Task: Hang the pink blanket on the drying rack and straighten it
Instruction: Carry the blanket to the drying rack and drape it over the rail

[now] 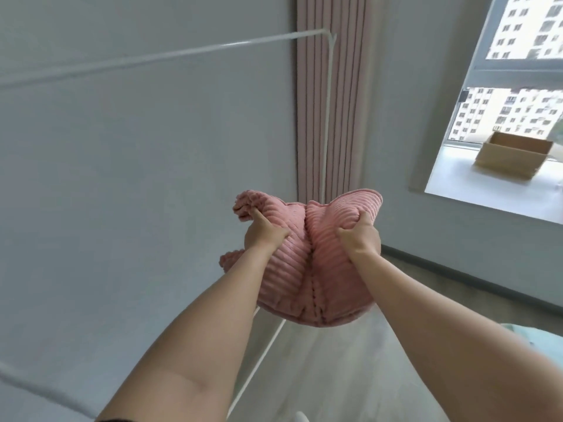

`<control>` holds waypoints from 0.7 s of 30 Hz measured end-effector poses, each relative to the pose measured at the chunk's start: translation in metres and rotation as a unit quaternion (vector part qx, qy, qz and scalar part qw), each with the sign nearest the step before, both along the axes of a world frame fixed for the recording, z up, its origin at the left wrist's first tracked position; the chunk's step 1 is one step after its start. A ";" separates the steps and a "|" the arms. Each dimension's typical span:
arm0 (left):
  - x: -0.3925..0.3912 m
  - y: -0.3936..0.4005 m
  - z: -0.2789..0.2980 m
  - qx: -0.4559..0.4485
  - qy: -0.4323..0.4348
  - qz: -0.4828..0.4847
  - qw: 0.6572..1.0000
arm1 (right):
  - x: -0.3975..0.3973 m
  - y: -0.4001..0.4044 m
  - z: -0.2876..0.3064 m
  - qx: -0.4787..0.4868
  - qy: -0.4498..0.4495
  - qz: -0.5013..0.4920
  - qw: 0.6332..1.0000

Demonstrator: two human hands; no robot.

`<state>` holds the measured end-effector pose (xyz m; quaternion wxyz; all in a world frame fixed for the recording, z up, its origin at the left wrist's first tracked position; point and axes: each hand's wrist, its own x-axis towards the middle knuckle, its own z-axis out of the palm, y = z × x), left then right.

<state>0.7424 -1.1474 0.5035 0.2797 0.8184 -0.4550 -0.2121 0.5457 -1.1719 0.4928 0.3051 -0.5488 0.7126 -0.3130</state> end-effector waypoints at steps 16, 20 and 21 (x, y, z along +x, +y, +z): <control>0.086 -0.242 0.068 -0.044 0.026 0.066 0.996 | 0.103 -0.265 0.094 -0.040 -0.084 0.080 0.992; 0.102 -0.268 0.090 -0.045 0.018 0.095 0.994 | 0.122 -0.304 0.118 -0.037 -0.156 0.123 0.979; 0.103 -0.272 0.096 -0.044 0.015 0.097 0.994 | 0.125 -0.311 0.125 -0.036 -0.171 0.133 0.975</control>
